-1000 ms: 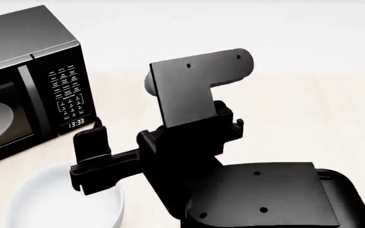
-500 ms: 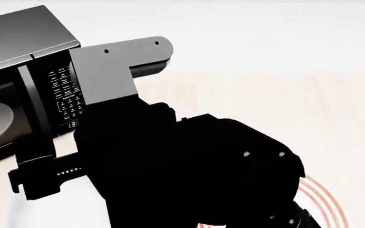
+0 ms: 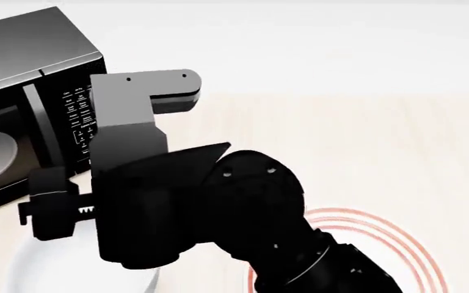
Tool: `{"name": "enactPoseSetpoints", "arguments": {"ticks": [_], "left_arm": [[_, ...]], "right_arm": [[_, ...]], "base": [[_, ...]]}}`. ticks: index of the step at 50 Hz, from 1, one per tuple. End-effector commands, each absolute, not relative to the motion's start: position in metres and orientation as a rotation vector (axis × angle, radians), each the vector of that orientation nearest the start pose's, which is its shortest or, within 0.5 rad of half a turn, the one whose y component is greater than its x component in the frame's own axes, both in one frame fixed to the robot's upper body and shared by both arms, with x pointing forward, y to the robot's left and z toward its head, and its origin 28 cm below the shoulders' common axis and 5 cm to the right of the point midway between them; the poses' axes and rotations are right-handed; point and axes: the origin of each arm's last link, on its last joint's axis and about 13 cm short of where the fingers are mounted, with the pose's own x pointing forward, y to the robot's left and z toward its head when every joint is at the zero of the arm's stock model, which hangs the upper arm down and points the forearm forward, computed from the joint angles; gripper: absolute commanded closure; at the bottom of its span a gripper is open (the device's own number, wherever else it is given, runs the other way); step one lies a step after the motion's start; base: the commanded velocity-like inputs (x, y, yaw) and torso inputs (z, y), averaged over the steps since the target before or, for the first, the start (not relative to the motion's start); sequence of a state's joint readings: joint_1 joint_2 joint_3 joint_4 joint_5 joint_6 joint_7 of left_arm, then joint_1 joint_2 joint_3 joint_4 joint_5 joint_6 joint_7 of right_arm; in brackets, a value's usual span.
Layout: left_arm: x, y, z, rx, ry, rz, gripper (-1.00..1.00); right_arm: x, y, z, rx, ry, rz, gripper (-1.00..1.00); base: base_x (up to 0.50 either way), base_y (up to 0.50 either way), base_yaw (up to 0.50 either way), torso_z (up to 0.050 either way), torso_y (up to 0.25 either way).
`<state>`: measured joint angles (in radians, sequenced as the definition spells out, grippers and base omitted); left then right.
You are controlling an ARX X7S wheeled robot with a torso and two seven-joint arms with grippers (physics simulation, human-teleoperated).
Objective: Put the white bowl to the right of the plate.
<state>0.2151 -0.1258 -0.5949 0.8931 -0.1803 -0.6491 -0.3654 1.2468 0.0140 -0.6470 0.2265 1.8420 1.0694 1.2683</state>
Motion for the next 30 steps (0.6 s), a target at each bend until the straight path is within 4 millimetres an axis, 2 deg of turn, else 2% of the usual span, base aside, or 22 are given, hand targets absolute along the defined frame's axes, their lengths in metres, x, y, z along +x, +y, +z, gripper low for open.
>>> {"name": "enactPoseSetpoints", "arguments": {"ticks": [1, 11, 21, 30], "left_arm": [[0.117, 0.309, 0.132, 0.097, -0.114, 0.804, -1.00], [0.117, 0.310, 0.133, 0.092, -0.115, 0.804, -1.00], [0.116, 0.311, 0.132, 0.092, -0.116, 0.805, -1.00], [0.116, 0.311, 0.132, 0.093, -0.117, 0.805, -1.00]], "right_arm": [[0.287, 0.055, 0.262, 0.031, 0.722, 0.345, -1.00], [0.290, 0.061, 0.245, 0.010, 0.736, 0.326, -1.00], [0.290, 0.062, 0.239, -0.013, 0.733, 0.323, -1.00], [0.293, 0.067, 0.217, -0.050, 0.749, 0.301, -1.00]], "base": [[0.00, 0.00, 0.00, 0.000, 0.000], [0.00, 0.00, 0.00, 0.000, 0.000], [0.00, 0.00, 0.00, 0.000, 0.000], [0.00, 0.00, 0.00, 0.000, 0.000]]}}
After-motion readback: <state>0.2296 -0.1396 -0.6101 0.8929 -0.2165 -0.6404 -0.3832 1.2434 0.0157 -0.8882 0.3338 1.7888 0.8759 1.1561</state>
